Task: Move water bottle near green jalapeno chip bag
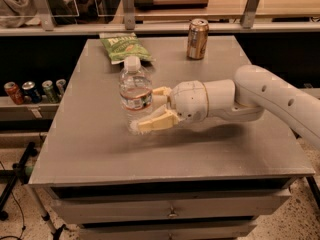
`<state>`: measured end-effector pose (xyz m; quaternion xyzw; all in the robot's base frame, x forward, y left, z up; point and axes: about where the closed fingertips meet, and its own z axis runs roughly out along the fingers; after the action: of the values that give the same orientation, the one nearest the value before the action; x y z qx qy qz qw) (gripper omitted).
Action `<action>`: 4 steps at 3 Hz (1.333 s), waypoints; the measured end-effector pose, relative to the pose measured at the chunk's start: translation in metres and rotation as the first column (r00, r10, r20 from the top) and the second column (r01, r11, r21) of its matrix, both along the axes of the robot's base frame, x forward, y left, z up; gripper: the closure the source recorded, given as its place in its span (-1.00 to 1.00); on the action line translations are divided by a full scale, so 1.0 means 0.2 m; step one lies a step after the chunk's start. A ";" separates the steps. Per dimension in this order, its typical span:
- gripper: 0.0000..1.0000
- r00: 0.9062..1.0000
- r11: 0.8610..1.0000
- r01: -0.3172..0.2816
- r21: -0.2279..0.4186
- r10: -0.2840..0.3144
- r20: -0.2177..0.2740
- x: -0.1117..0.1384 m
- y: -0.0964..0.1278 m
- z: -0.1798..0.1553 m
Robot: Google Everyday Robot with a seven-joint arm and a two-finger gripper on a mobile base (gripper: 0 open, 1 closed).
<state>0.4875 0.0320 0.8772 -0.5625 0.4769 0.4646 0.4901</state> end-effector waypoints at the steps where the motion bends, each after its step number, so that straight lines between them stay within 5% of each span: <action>1: 1.00 1.000 1.000 0.000 0.000 0.000 0.000 0.00 0.00 0.00; 3: 1.00 0.994 0.994 0.105 -0.020 -0.106 -0.020 0.16 0.00 0.04; 4: 1.00 0.986 0.988 0.152 -0.024 -0.153 -0.073 0.44 0.01 0.02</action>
Offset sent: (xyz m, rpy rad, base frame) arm 0.0263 -0.0053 0.0099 -0.0221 0.0184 -0.1578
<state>0.5763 0.0333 0.8808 -0.5112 0.5408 0.4418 0.5010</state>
